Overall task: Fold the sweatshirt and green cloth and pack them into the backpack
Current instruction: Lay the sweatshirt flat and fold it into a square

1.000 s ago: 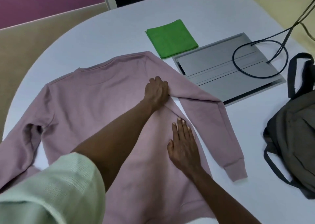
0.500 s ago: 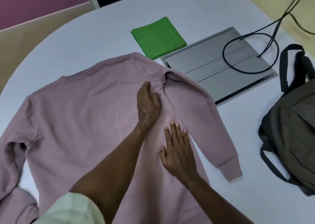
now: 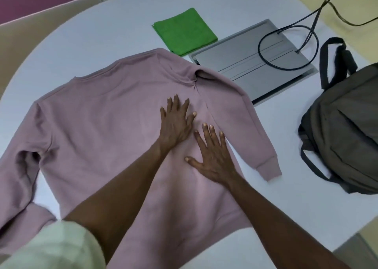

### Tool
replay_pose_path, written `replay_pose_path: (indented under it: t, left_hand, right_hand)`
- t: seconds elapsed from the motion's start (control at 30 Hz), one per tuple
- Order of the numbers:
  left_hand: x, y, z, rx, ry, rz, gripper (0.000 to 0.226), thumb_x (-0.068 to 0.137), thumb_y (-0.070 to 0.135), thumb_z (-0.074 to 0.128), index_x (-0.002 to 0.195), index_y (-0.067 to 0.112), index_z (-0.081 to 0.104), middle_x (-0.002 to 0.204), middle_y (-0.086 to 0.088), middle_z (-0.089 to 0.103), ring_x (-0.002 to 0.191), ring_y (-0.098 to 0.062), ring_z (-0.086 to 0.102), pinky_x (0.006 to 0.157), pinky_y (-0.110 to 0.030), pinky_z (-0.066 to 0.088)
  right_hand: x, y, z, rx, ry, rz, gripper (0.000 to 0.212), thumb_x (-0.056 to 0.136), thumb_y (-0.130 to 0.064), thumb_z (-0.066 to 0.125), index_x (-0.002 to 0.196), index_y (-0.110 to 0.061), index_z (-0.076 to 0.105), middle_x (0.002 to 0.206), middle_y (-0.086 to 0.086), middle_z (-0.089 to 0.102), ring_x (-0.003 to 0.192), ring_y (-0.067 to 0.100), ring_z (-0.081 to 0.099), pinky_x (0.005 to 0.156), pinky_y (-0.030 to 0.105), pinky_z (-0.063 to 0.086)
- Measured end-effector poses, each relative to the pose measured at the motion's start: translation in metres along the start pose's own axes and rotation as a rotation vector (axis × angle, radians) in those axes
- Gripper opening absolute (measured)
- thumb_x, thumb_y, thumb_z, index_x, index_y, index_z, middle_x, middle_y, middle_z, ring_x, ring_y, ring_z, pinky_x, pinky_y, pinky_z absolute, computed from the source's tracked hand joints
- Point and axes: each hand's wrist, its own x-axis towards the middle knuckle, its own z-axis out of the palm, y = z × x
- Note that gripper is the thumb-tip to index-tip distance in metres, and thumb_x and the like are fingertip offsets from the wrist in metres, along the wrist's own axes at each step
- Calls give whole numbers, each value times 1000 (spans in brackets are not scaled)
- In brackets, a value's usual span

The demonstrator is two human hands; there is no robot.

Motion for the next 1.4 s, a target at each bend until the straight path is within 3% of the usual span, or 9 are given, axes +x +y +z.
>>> replay_pose_path:
  t: [0.1, 0.23, 0.33, 0.63, 0.87, 1.03, 1.13, 1.27, 1.4]
  left_hand:
    - [-84, -2, 16, -96, 112, -2, 57, 104, 44, 25, 154, 19, 31, 164, -15, 19, 151, -37, 14, 117, -60, 20]
    - [-158, -21, 48, 33, -22, 52, 63, 103, 56, 20, 159, 26, 16, 167, -9, -5, 153, -33, -9, 118, -61, 3]
    - [-165, -37, 54, 143, -50, 114, 70, 100, 65, 24, 159, 32, 10, 166, -6, -11, 152, -32, -15, 117, -61, -3]
    - [-163, -35, 19, 114, -291, 104, 78, 96, 69, 20, 159, 29, -3, 164, -11, -19, 150, -35, -19, 118, -63, -3]
    - [-240, -78, -25, -166, -136, -30, 70, 101, 57, 34, 158, 19, 16, 164, -19, 7, 151, -39, 3, 120, -54, 11]
    - [-294, -134, -53, -192, -72, -82, 70, 101, 51, 43, 157, 15, 20, 163, -23, 12, 151, -39, 7, 122, -47, 11]
    - [-319, -166, -69, -220, -18, -119, 69, 100, 43, 50, 155, 10, 25, 161, -24, 17, 150, -38, 11, 123, -44, 11]
    - [-349, -211, -86, -282, 156, -180, 63, 95, 28, 61, 147, 1, 38, 154, -26, 32, 146, -38, 24, 119, -42, 18]
    - [-374, -258, -105, -344, 412, -381, 58, 87, 18, 66, 138, -1, 46, 146, -22, 41, 138, -38, 33, 111, -41, 26]
  right_hand:
    - [-29, -8, -7, -12, 62, 1, 72, 96, -65, 33, 155, -24, 29, 165, 10, 13, 153, 25, 4, 119, 59, 11]
    - [-94, -38, 7, 14, 79, 7, 65, 98, -60, 34, 154, -27, 31, 166, 9, 10, 153, 25, 5, 118, 60, 13]
    - [-118, -35, 21, -60, 41, 61, 72, 95, -70, 30, 157, -35, 18, 166, 8, 5, 153, 29, 2, 115, 66, 10]
    - [-129, -45, 10, -136, -49, 248, 82, 91, -77, 19, 157, -30, 19, 164, 17, 14, 149, 41, 15, 114, 69, 13]
    - [-175, -120, 16, -74, -78, 203, 81, 93, -72, 14, 150, -22, 42, 157, 24, 30, 142, 44, 33, 107, 72, 25]
    - [-199, -198, 15, -52, -109, 202, 94, 86, -78, 6, 154, -19, 33, 160, 24, 19, 147, 43, 22, 112, 69, 14]
    - [-212, -239, 22, -53, -149, 192, 79, 90, -70, 27, 139, -14, 56, 144, 27, 47, 129, 45, 51, 98, 69, 38]
    - [-224, -287, 29, 6, -53, 95, 63, 84, -56, 47, 127, -12, 62, 136, 22, 56, 117, 41, 60, 96, 56, 49]
    - [-225, -327, 36, 80, 119, 5, 38, 82, -40, 59, 106, -12, 62, 111, 13, 59, 93, 31, 58, 78, 39, 50]
